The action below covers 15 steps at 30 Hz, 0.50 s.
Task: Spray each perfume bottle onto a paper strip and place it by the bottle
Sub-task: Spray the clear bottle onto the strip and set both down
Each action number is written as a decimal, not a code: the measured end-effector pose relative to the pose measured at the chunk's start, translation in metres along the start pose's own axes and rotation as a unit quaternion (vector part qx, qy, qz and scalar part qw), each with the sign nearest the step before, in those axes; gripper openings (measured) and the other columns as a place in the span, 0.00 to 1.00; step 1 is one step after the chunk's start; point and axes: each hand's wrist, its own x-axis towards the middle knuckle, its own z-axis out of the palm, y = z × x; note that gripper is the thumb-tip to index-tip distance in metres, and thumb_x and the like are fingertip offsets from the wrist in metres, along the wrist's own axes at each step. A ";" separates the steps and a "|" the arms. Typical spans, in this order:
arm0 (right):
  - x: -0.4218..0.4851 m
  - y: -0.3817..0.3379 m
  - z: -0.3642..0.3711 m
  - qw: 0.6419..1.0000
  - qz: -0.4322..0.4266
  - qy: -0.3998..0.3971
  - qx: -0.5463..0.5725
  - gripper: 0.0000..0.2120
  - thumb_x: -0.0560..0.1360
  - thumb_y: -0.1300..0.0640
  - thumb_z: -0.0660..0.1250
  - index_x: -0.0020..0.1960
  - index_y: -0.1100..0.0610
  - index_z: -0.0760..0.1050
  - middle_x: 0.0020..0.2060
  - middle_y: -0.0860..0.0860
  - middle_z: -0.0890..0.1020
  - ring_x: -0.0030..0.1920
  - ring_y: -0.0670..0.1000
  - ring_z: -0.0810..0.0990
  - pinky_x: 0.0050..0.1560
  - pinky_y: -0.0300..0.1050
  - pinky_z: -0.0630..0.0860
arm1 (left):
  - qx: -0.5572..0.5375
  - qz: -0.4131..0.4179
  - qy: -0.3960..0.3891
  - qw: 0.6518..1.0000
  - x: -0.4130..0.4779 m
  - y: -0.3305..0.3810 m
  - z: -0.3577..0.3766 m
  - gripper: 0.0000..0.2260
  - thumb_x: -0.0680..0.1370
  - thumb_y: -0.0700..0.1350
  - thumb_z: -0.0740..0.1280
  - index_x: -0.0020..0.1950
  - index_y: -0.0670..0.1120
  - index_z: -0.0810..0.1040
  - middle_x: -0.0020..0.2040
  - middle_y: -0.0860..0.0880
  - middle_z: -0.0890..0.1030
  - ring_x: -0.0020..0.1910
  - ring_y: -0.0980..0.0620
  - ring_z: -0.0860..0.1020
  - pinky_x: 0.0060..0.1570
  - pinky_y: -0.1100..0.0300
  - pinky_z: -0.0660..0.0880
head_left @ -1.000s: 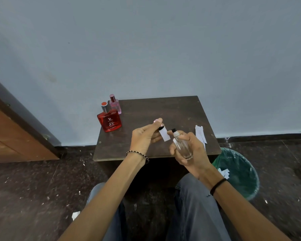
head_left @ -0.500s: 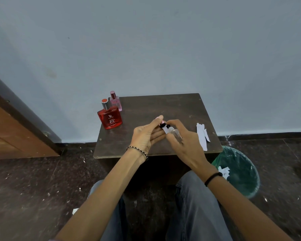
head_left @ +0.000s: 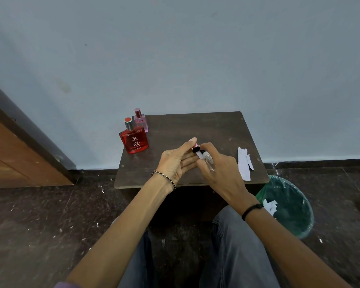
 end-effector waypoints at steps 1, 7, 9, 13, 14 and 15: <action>-0.001 0.001 0.000 1.000 0.005 0.002 0.006 0.12 0.81 0.54 0.61 0.63 0.55 0.73 0.37 0.53 0.83 0.33 0.51 0.80 0.35 0.50 0.81 | -0.002 0.001 -0.003 1.000 0.000 0.000 0.000 0.16 0.76 0.47 0.74 0.55 0.35 0.83 0.51 0.39 0.87 0.52 0.44 0.86 0.47 0.56 0.84; -0.006 0.000 -0.010 0.997 0.045 0.014 0.053 0.15 0.81 0.56 0.64 0.67 0.53 0.71 0.36 0.44 0.79 0.33 0.41 0.79 0.34 0.28 0.72 | -0.007 0.008 -0.017 1.000 0.001 0.001 0.000 0.17 0.76 0.46 0.74 0.56 0.34 0.82 0.50 0.39 0.87 0.50 0.44 0.86 0.50 0.54 0.83; -0.009 -0.001 -0.014 0.995 0.053 0.030 0.077 0.14 0.80 0.57 0.65 0.65 0.54 0.72 0.33 0.41 0.75 0.33 0.38 0.77 0.33 0.28 0.71 | 0.000 0.010 -0.021 1.000 0.002 0.002 0.000 0.17 0.76 0.46 0.74 0.56 0.33 0.82 0.51 0.39 0.87 0.51 0.43 0.86 0.53 0.53 0.82; -0.010 -0.005 -0.020 0.995 0.036 0.046 0.081 0.12 0.79 0.59 0.67 0.62 0.53 0.76 0.32 0.39 0.75 0.33 0.38 0.76 0.33 0.27 0.70 | 0.028 0.017 -0.034 0.999 0.001 0.003 0.000 0.18 0.76 0.46 0.73 0.57 0.33 0.82 0.53 0.38 0.86 0.52 0.42 0.86 0.55 0.52 0.82; -0.009 -0.004 -0.020 0.995 0.032 0.042 0.081 0.12 0.79 0.59 0.67 0.62 0.51 0.76 0.33 0.41 0.77 0.33 0.40 0.76 0.33 0.28 0.70 | 0.033 0.018 -0.040 0.998 0.001 0.004 0.000 0.18 0.76 0.46 0.73 0.57 0.33 0.82 0.53 0.38 0.86 0.52 0.42 0.86 0.55 0.53 0.82; -0.009 -0.003 -0.019 0.996 0.030 0.037 0.081 0.13 0.79 0.58 0.67 0.62 0.50 0.76 0.34 0.42 0.78 0.33 0.41 0.76 0.33 0.28 0.70 | 0.037 0.019 -0.046 0.998 0.000 0.004 0.000 0.17 0.76 0.46 0.73 0.57 0.33 0.82 0.53 0.38 0.86 0.52 0.42 0.85 0.54 0.53 0.82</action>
